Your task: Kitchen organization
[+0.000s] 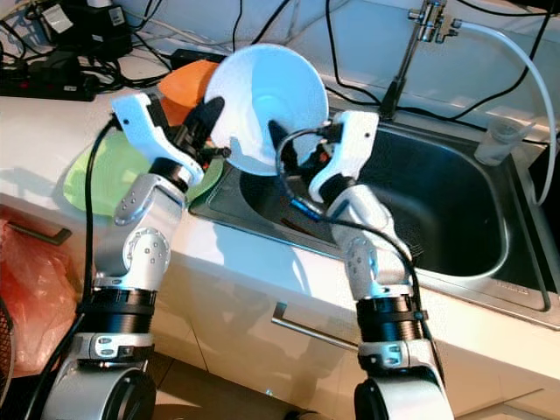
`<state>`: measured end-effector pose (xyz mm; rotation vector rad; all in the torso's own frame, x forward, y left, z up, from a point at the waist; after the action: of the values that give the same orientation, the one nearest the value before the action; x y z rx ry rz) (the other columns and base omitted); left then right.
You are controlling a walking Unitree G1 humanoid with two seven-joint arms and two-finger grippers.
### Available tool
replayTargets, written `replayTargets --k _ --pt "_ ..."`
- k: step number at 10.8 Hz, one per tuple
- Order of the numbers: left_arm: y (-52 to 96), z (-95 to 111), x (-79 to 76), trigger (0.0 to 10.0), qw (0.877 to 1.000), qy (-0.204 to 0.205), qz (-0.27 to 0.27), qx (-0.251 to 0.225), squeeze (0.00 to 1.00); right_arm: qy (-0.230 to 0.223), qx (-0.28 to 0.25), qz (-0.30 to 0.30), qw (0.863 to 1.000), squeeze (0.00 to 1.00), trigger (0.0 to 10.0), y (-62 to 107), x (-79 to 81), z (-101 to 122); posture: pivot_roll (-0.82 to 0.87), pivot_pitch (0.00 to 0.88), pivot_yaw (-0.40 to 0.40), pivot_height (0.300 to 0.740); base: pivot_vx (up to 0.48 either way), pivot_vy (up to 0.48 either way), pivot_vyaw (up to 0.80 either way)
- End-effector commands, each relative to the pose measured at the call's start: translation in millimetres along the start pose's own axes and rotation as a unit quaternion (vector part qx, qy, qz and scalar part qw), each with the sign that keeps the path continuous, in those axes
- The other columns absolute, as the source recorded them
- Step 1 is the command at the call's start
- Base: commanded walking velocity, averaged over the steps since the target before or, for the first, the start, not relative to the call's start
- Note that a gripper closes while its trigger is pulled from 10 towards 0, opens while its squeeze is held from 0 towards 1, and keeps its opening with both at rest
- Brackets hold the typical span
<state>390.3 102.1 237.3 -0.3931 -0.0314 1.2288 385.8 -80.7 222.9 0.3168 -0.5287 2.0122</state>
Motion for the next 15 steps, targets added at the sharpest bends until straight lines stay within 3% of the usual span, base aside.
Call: replayTargets --k 1,2,3,5,15 --pt "-1.1 17 -9.3 0.0 0.999 0.008 -0.026 -0.033 0.00 -0.010 -0.009 -0.002 1.000 0.00 10.0 -0.6 -2.5 7 -0.03 0.020 -0.068 0.740 0.000 0.000 0.00" --pt "0.6 17 -9.1 0.0 0.999 0.014 -0.030 -0.033 0.00 -0.015 -0.012 -0.002 1.000 0.00 8.5 -0.6 -3.5 8 -0.03 0.021 -0.069 0.740 0.000 0.000 0.00" --pt "2.4 16 -7.2 0.0 0.999 0.017 -0.030 -0.032 0.00 -0.016 -0.013 -0.004 1.000 0.00 4.5 -0.7 -4.2 9 -0.03 0.021 -0.070 0.740 0.000 0.000 0.00" --pt "6.8 17 -4.2 0.0 0.999 0.021 -0.032 -0.032 0.00 -0.013 -0.019 -0.014 1.000 0.00 0.0 -1.0 -7.8 12 -0.03 0.022 -0.071 0.740 0.000 0.000 0.00" --pt "11.0 21 -10.0 0.0 0.997 0.017 -0.058 -0.041 0.00 -0.017 0.034 -0.095 0.995 0.00 0.0 -1.7 -34.3 -5 -0.03 0.021 -0.083 0.740 0.000 0.000 0.00"
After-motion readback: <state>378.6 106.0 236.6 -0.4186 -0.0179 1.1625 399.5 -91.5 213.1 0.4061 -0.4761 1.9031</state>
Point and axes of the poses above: a point about 5 cm out from each wrist's last joint towards the gripper, its own y axis pointing back from the gripper into the wrist, its own z axis along the axis of the wrist's last joint, x = y × z, the point moved 4 cm from there along -y, pointing out of the wrist towards the gripper, and after that the axes turned 9 degrees about -y, right-handed, at the moved point
